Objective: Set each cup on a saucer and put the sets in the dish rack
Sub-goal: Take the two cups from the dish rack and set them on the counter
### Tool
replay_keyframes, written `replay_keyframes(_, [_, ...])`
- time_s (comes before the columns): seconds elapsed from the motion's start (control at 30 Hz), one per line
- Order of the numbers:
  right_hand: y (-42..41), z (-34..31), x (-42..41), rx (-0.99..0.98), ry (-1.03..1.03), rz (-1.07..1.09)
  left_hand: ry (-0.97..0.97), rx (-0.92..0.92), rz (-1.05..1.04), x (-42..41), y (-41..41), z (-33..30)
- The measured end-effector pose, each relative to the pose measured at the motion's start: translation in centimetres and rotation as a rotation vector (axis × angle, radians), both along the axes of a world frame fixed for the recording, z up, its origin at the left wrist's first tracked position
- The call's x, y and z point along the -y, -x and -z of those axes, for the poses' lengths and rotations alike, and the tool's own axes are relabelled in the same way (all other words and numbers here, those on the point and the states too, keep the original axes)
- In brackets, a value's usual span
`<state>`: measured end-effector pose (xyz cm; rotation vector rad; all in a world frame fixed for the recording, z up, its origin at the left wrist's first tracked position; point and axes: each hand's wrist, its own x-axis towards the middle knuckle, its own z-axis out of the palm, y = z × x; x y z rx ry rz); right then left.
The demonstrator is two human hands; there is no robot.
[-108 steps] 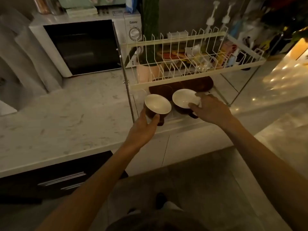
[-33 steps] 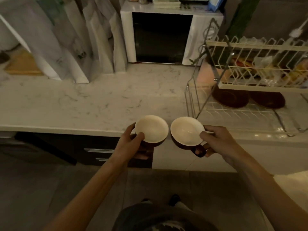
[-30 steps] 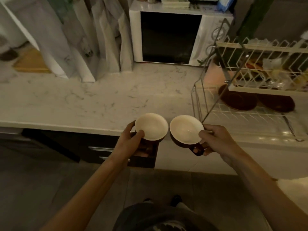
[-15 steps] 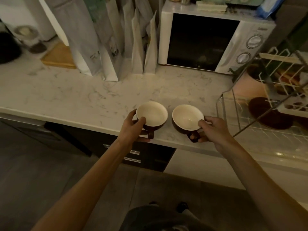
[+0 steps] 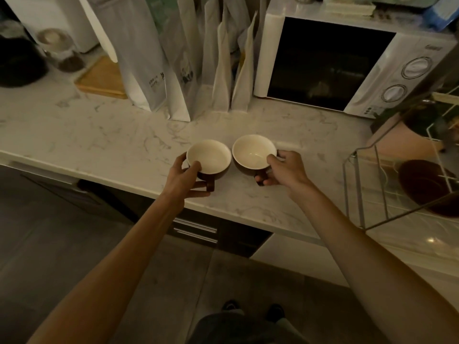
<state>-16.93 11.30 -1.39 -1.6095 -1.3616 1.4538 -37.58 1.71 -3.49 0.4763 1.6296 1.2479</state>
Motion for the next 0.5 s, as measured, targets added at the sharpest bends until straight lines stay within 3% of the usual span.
replay_keyframes(0.5, [5.7, 1.9, -1.7, -0.035, 0.015, 0.031, 0.02, 0.04, -0.11, -2.2, 4.6, 1.0])
